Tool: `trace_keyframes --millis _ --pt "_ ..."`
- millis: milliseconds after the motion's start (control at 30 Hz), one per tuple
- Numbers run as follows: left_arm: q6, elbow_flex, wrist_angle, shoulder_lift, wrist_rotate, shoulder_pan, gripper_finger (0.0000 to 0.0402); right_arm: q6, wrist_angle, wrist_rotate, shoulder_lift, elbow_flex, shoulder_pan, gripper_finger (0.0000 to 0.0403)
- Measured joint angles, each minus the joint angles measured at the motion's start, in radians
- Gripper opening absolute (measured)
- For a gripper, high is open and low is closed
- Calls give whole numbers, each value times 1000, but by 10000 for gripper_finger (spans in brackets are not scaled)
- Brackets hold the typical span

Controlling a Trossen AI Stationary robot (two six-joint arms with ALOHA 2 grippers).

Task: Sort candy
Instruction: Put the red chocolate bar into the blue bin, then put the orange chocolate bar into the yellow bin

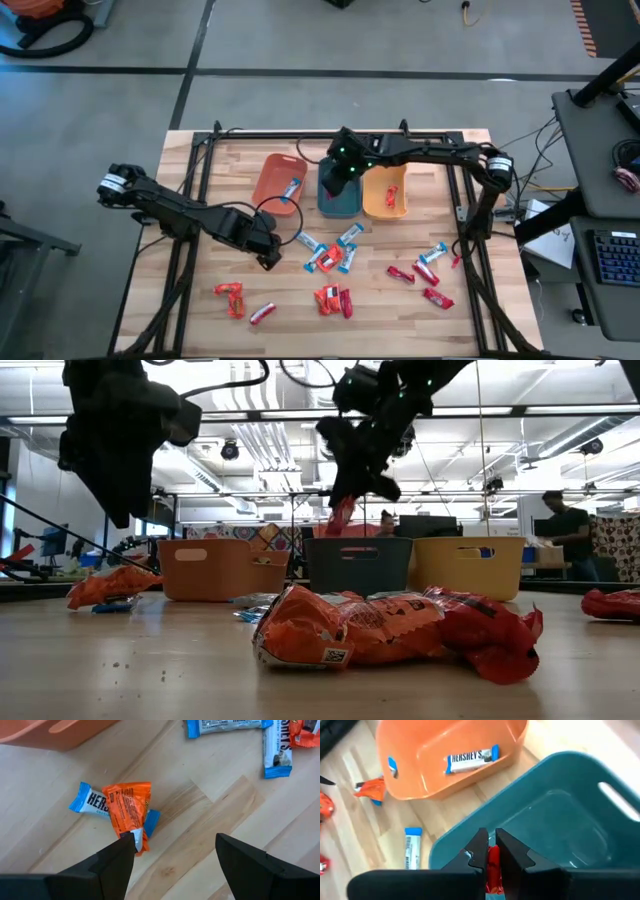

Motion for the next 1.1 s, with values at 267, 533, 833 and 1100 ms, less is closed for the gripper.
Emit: trace_keyframes --millis 267,533,833,1100 --pt "27 25 -3 -1 0 0 259 -132 -60 6 -58 153 1 23" --pt "27 31 -5 -1 -4 0 259 -199 -152 58 -3 160 2 23" --pt "25 31 -4 -1 -8 0 259 -97 -260 73 90 158 2 109" --pt "24 31 -5 -1 -2 0 259 -90 -311 52 90 192 0 231"
